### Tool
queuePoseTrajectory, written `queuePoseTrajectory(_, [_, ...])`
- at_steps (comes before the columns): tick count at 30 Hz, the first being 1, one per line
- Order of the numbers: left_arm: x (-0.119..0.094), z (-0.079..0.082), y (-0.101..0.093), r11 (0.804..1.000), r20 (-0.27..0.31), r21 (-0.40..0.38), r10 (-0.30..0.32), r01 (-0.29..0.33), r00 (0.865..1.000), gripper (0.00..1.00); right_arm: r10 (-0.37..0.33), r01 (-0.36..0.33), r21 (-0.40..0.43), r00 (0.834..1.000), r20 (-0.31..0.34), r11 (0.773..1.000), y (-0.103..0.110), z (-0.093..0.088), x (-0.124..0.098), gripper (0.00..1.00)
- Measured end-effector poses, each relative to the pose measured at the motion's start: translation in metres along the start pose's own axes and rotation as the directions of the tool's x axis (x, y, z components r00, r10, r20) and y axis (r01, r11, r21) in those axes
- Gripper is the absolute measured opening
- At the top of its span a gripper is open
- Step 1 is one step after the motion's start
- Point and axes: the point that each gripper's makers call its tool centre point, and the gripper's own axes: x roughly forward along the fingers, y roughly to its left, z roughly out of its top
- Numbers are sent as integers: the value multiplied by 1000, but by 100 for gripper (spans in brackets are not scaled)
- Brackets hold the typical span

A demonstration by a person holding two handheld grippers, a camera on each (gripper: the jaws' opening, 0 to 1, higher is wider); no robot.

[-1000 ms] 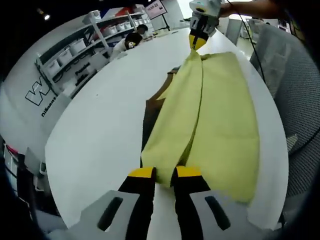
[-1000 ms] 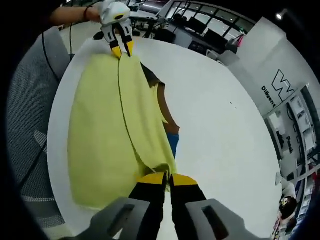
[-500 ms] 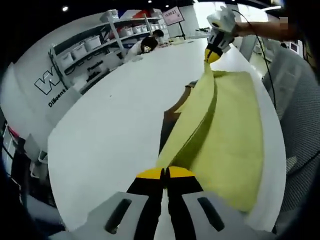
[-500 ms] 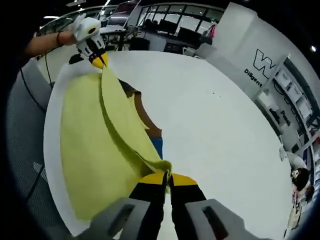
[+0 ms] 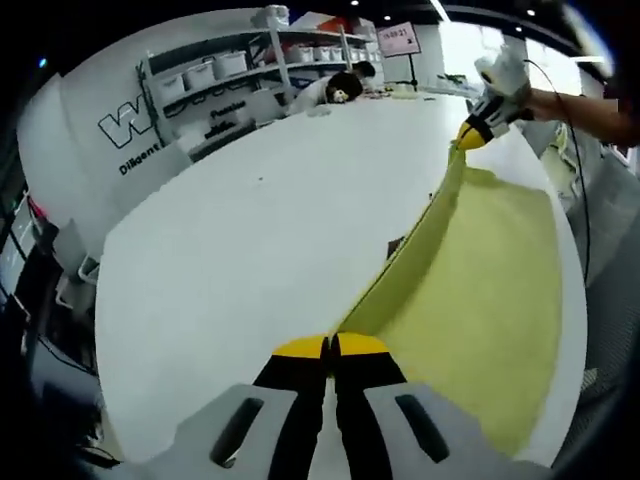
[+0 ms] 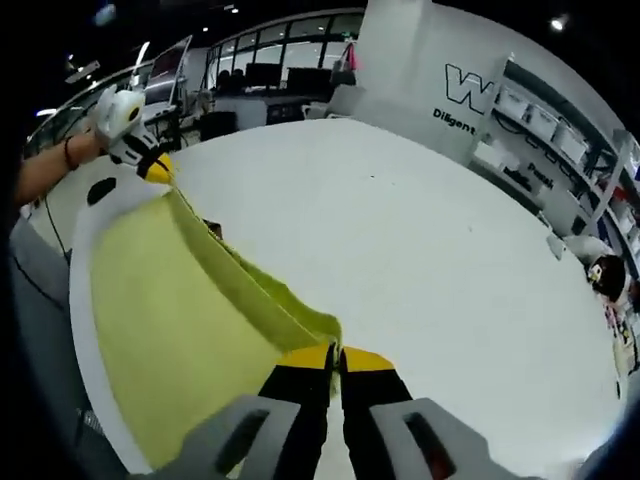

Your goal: Fold the garment on the visible template until the final outline fits inside the template.

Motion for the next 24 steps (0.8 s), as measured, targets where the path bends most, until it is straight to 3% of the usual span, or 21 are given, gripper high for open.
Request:
queuePoseTrajectory(7, [11,-6,3,996,-38,-82,25,-28,999,1,-12,13,30,1000,-21,999,-4,-3,10,0])
queuePoseTrajectory(16, [22,-18,3,996,-75,-72,43,-48,996,1,-31,33,84,999,-31,996,-11,-9,20,0])
queuePoseTrajectory(19, [21,-17,7,993,-64,-89,69,-75,996,5,-58,61,114,998,-23,992,-17,-10,20,0])
queuePoseTrajectory(23, [9,-17,23,982,-63,-102,151,-157,987,11,-101,102,113,995,-13,988,-25,-12,12,5])
queuePoseTrajectory(24, [5,-16,22,983,-55,-111,143,-148,988,10,-104,104,104,995,-4,989,-26,-12,9,5])
